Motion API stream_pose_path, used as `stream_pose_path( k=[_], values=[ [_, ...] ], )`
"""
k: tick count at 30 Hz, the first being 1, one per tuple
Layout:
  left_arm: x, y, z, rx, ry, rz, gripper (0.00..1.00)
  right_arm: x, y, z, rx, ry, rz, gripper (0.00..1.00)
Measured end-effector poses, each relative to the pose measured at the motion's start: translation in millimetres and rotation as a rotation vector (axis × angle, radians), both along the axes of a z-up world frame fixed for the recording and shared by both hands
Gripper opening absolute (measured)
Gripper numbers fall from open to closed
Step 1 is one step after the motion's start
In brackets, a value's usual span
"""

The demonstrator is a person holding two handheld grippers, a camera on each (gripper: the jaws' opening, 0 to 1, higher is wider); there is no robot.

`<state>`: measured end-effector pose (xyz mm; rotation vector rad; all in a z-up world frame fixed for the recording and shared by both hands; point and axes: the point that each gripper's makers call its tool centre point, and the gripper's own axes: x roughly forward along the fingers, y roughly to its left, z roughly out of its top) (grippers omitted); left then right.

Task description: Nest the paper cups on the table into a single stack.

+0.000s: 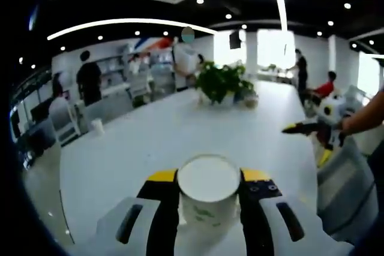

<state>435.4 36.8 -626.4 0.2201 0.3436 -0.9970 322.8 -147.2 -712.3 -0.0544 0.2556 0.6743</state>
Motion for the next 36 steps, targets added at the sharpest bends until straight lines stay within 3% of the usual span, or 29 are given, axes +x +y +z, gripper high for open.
stream_pose_path(
  k=[18, 36],
  values=[
    [-48.4, -41, 12.2, -0.04, 0.013, -0.096, 0.36, -3, 5, 3.0, 0.012, -0.006, 0.006, 1.0],
    [-95.6, -64, 22.6, -0.053, 0.028, -0.187, 0.37, 6, 12, 26.0, 0.021, -0.047, 0.024, 1.0]
  ],
)
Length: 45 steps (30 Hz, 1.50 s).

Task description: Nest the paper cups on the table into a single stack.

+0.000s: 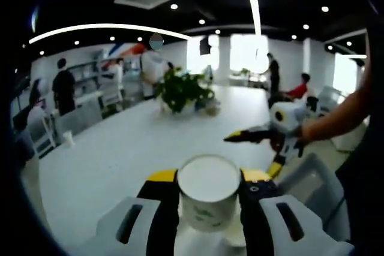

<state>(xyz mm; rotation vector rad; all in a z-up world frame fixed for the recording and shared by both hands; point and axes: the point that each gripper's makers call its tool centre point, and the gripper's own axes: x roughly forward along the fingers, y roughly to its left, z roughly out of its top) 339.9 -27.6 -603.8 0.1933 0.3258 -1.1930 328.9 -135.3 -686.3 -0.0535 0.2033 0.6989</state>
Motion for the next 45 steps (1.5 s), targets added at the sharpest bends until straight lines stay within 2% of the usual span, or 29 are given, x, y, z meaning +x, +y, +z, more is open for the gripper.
stream_pose_path(
  k=[7, 9, 11, 15, 18, 22, 25, 27, 29, 33, 39, 45],
  values=[
    [-10.7, -3, -0.1, -0.016, -0.003, -0.021, 0.37, -2, 5, 5.5, -0.016, -0.002, 0.03, 0.97],
    [-8.1, -1, 4.4, -0.074, -0.016, -0.015, 0.37, -4, 9, 11.8, -0.017, 0.005, 0.051, 0.96],
    [-8.2, 0, 12.7, -0.134, -0.026, -0.011, 0.37, -2, 11, 22.5, -0.016, -0.022, 0.06, 0.95],
    [-7.2, 4, 19.4, -0.184, -0.046, 0.005, 0.37, -1, 17, 43.4, 0.002, -0.049, 0.077, 0.93],
    [-5.9, 8, 30.5, -0.254, -0.056, 0.014, 0.37, -2, 30, 61.2, 0.006, -0.059, 0.14, 0.87],
    [-6.9, 11, 35.7, -0.293, -0.056, 0.009, 0.37, -10, 49, 77.2, 0.066, -0.033, 0.232, 0.76],
    [-8.5, 14, 40.6, -0.331, -0.051, 0.008, 0.37, -15, 60, 85.8, 0.113, -0.009, 0.281, 0.68],
    [-8.6, 16, 47.5, -0.379, -0.042, 0.013, 0.37, -15, 65, 88.8, 0.107, -0.012, 0.297, 0.61],
    [-7.5, 20, 55.5, -0.439, -0.025, 0.025, 0.37, -18, 71, 90.2, 0.103, -0.007, 0.323, 0.58],
    [-4.5, 24, 63.5, -0.504, -0.005, 0.036, 0.37, -24, 86, 100.0, 0.163, 0.014, 0.372, 0.54],
    [-7.7, 23, 64.2, -0.525, 0.001, 0.027, 0.37, -30, 98, 105.7, 0.198, 0.022, 0.407, 0.47],
    [-13.7, 25, 61.1, -0.547, 0.028, -0.012, 0.37, -32, 97, 105.9, 0.21, 0.041, 0.424, 0.38]
  ],
)
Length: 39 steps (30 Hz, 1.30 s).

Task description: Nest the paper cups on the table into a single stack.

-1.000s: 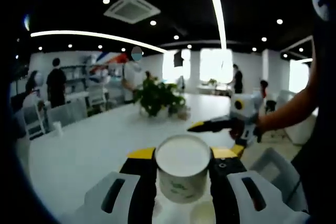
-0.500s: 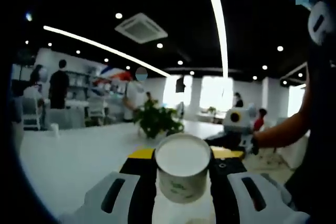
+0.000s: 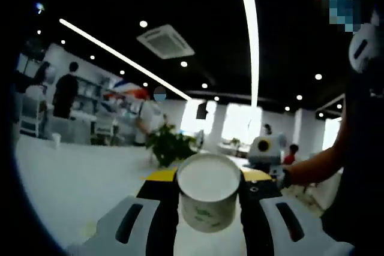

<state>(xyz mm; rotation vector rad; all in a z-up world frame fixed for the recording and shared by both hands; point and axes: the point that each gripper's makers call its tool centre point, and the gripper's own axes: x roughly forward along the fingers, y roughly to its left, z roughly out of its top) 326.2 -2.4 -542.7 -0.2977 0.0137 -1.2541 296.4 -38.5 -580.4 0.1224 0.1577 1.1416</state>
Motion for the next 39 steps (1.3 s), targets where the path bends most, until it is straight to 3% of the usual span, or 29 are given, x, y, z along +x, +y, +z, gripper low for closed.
stream_pose_path(
  k=[5, 6, 7, 18, 24, 28, 39],
  values=[
    [-0.9, 7, 0.1, -0.028, 0.025, -0.041, 0.37, -8, 1, 2.2, 0.028, 0.045, 0.058, 0.32],
    [0.7, 9, 9.6, -0.085, 0.033, -0.037, 0.37, -12, 3, 3.4, 0.05, 0.083, 0.08, 0.31],
    [0.2, 11, 14.9, -0.113, 0.036, -0.043, 0.37, -10, 3, 2.7, 0.048, 0.084, 0.078, 0.32],
    [-10.5, 5, 11.0, -0.084, 0.022, -0.08, 0.37, -13, 10, 17.4, 0.078, 0.047, 0.09, 0.28],
    [-23.8, 6, -4.5, 0.033, 0.017, -0.186, 0.36, -18, 8, 23.8, 0.097, 0.067, 0.122, 0.19],
    [-29.1, 3, -15.5, 0.138, -0.02, -0.227, 0.36, -20, 11, 31.3, 0.112, 0.067, 0.146, 0.16],
    [-29.6, 0, -26.2, 0.205, -0.05, -0.238, 0.36, -23, 17, 44.9, 0.116, 0.053, 0.176, 0.12]
  ],
)
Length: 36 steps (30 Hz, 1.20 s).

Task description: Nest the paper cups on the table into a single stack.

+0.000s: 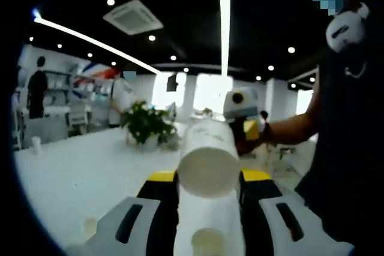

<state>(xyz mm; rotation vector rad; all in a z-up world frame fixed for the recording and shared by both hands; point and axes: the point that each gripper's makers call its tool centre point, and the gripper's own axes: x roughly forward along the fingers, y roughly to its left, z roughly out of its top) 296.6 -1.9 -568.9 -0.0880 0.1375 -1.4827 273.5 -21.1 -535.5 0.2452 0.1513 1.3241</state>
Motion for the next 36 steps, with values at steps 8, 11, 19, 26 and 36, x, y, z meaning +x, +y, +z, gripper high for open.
stream_pose_path(
  k=[8, 11, 19, 26, 36],
  values=[
    [-3.7, 3, 3.3, 0.001, -0.007, 0.0, 0.36, -9, 4, 1.5, -0.019, 0.015, 0.06, 0.0],
    [-2.1, 6, 2.2, 0.011, -0.006, 0.013, 0.36, -10, 6, 1.6, -0.03, 0.018, 0.067, 0.0],
    [7.6, 16, -9.2, 0.104, -0.03, 0.123, 0.45, -8, 4, 9.7, -0.086, -0.022, 0.054, 0.0],
    [15.0, 34, -28.2, 0.196, -0.015, 0.261, 0.66, -6, -2, 13.8, -0.151, -0.043, 0.042, 0.0],
    [43.5, 88, -64.8, 0.361, 0.016, 0.515, 0.95, 1, 1, 2.5, -0.364, -0.108, 0.068, 0.0]
  ],
)
